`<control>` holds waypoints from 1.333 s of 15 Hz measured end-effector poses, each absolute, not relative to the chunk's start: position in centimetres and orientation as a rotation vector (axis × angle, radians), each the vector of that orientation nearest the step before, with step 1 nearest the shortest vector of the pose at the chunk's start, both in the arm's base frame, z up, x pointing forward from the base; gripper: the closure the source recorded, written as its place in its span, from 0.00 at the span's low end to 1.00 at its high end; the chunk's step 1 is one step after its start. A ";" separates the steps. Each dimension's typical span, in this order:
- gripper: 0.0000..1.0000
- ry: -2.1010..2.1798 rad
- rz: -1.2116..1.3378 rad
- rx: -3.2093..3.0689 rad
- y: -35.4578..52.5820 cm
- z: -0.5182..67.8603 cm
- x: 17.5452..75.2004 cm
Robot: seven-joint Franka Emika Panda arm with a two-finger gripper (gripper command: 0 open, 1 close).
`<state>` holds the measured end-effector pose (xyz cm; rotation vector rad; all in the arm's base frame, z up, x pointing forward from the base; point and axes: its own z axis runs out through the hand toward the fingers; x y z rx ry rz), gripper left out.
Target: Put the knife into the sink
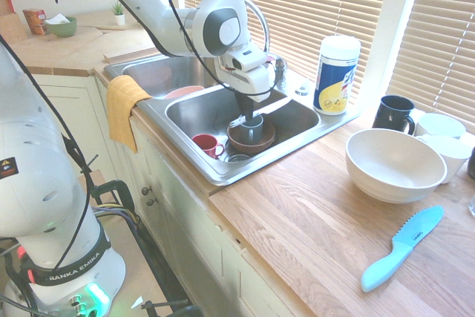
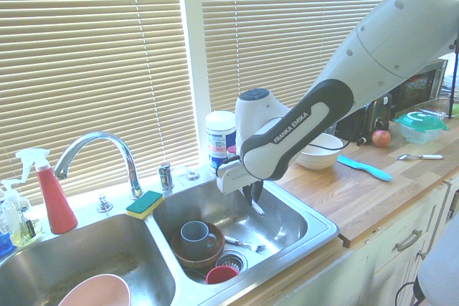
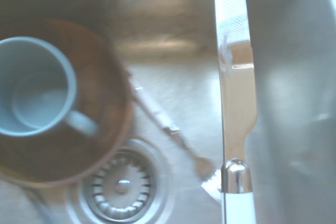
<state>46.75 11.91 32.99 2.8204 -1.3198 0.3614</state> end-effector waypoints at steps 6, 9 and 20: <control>1.00 -1.363 0.366 2.792 16.2 27.7 48.9; 1.00 -1.379 0.349 2.790 16.4 24.9 49.6; 1.00 -1.455 0.273 2.783 15.1 17.9 52.5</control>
